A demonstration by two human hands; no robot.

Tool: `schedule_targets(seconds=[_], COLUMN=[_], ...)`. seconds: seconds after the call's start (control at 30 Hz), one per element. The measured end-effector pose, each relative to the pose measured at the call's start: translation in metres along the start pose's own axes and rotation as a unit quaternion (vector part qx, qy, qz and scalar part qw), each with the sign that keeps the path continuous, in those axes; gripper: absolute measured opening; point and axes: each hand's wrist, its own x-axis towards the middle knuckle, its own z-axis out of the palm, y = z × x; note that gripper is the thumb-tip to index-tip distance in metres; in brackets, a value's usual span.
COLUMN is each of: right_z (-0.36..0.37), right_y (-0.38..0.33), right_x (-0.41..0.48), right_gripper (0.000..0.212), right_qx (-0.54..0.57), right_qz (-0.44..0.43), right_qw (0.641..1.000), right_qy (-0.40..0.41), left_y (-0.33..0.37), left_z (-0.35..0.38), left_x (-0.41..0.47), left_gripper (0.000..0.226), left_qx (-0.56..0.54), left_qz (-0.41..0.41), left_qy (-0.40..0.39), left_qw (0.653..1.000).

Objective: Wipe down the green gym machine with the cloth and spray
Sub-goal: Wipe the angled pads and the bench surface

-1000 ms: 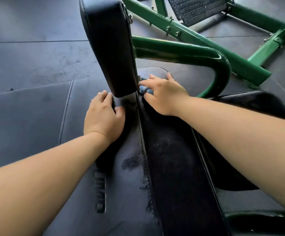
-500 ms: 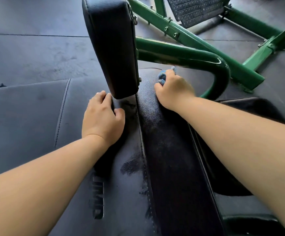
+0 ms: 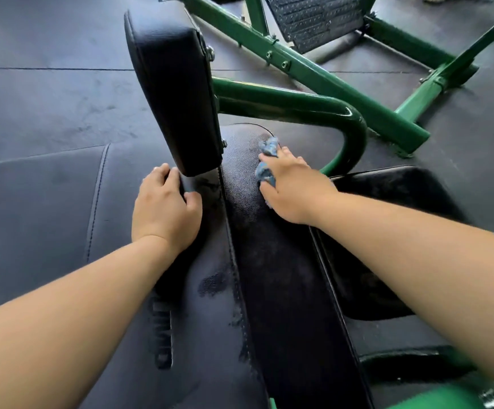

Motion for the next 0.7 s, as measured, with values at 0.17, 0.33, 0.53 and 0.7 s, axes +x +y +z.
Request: schedule_targets(seconds=[0.17, 0.33, 0.53, 0.7], right_z=[0.008, 0.011, -0.001, 0.01], right_y=[0.0, 0.005, 0.013, 0.003], right_x=[0.053, -0.042, -0.02, -0.007], right_gripper=[0.063, 0.061, 0.053, 0.056], right_qx=[0.033, -0.035, -0.084, -0.042], right_qz=[0.071, -0.139, -0.193, -0.092], right_qw=[0.997, 0.985, 0.972, 0.991], right_qy=[0.016, -0.1, -0.107, -0.082], left_y=[-0.002, 0.0, -0.004, -0.004], left_z=[0.001, 0.006, -0.001, 0.002], left_x=[0.002, 0.004, 0.003, 0.003], left_gripper=[0.046, 0.044, 0.043, 0.044], left_qx=[0.001, -0.01, -0.01, -0.014], left_qz=[0.001, 0.0, -0.004, -0.003], left_qy=[0.005, 0.003, 0.007, 0.009], left_qw=[1.0, 1.0, 1.0, 1.0])
